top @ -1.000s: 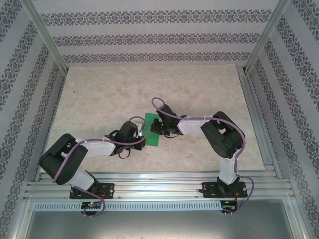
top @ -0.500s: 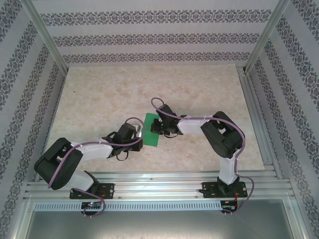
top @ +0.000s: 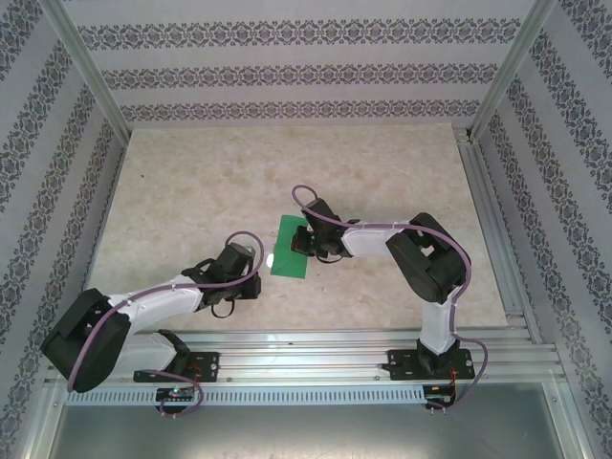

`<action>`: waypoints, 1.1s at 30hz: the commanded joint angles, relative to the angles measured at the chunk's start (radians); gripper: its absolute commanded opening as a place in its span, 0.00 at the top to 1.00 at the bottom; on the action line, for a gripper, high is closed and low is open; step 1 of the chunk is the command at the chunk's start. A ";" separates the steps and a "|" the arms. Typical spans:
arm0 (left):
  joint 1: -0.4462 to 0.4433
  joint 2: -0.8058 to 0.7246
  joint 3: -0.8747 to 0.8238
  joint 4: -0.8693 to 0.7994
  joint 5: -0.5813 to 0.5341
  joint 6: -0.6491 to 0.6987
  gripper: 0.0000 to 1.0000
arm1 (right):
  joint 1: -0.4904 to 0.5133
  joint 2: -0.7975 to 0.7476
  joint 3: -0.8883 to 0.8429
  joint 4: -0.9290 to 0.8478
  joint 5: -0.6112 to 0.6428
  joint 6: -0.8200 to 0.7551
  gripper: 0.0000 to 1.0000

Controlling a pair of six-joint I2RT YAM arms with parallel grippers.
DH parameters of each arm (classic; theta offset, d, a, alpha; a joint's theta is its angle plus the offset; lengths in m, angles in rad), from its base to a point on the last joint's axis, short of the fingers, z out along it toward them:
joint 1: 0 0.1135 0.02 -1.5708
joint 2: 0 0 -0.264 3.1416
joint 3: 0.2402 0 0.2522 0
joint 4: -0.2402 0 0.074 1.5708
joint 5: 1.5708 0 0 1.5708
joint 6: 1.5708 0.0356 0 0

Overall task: Fold a paper plane with a square sheet of paper (fold left side to right side)
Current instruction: Fold the triangle a second time at the center of the table.

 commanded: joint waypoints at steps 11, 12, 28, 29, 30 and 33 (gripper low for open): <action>0.039 0.210 0.172 0.223 0.281 -0.001 0.90 | -0.001 0.062 0.004 -0.102 0.070 -0.031 0.98; 0.043 0.238 0.183 0.236 0.292 0.001 0.90 | -0.002 0.062 0.005 -0.104 0.070 -0.032 0.97; 0.083 0.295 0.106 0.226 0.208 -0.011 0.94 | 0.003 0.059 0.013 -0.129 0.081 -0.050 0.97; 0.087 0.278 0.100 0.214 0.205 -0.009 0.94 | 0.004 0.057 0.012 -0.130 0.082 -0.051 0.97; 0.092 0.249 0.091 0.195 0.201 -0.002 0.93 | 0.004 0.056 0.012 -0.131 0.083 -0.052 0.97; 0.118 0.170 0.072 0.125 0.188 0.020 0.92 | 0.002 0.054 0.016 -0.134 0.083 -0.054 0.97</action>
